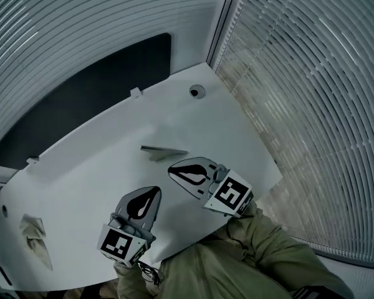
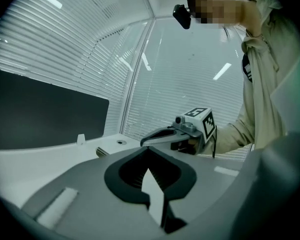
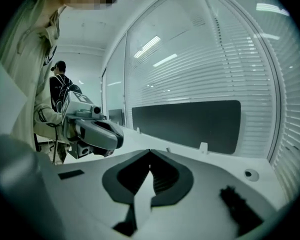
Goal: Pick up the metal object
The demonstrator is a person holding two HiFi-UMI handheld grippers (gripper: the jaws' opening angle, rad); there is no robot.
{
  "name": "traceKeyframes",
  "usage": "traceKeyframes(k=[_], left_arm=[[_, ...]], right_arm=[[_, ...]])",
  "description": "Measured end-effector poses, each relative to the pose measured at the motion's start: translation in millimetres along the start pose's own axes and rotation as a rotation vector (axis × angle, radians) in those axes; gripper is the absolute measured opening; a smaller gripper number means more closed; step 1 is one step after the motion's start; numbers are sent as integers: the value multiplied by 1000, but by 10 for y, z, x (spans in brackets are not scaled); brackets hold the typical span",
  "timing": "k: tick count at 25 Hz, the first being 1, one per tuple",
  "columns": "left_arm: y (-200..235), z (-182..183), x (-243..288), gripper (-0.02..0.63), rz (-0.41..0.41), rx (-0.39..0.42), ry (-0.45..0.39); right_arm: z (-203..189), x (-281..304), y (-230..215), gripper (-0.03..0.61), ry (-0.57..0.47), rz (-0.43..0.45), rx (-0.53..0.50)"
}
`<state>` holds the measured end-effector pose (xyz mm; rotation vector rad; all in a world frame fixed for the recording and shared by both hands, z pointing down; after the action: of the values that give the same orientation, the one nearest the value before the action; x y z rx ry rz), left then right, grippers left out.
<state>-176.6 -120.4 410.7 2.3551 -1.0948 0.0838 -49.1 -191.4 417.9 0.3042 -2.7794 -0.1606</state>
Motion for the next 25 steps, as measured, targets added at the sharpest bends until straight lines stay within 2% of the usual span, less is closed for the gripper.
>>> traceKeyframes(k=[8,9,10,11,13,17,22,25], left_arm=[[344,-156,297,5,29,-50,36],[375,-172,314,5,31,-58,38],[402,-187,328,5,33,-62,38],[429,-206,344,5,34,-62,36],[470,-250,386,5,34,-59,34],[502,-296,465,5,26,-59,36],[530,-341,474,5,23,-57,36],[516,-348,469,5,28,-76,37]], right_arm=[[-282,566,-418,2,95,6,-100],[-303,640,-441,20,111,21,-105],[-320,715,-459,84,127,39,-108],[-339,787,-475,121,143,56,-112],[-400,915,-503,163,178,82,-127],[-607,1091,-493,164,266,139,-154],[-694,1151,-485,154,242,156,-41],[-652,1168,-494,146,251,161,-60]])
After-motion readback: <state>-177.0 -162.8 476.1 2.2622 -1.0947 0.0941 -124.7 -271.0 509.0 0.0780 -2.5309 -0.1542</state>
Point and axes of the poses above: the fingertips, and each gripper's own axes: x forward along the fingers, y to its left, z out of its top, the point moved 7 cm from there along -x, backward along the fingers, and after that the axes turned 12 degrees about -x, right-handed, at the moved point
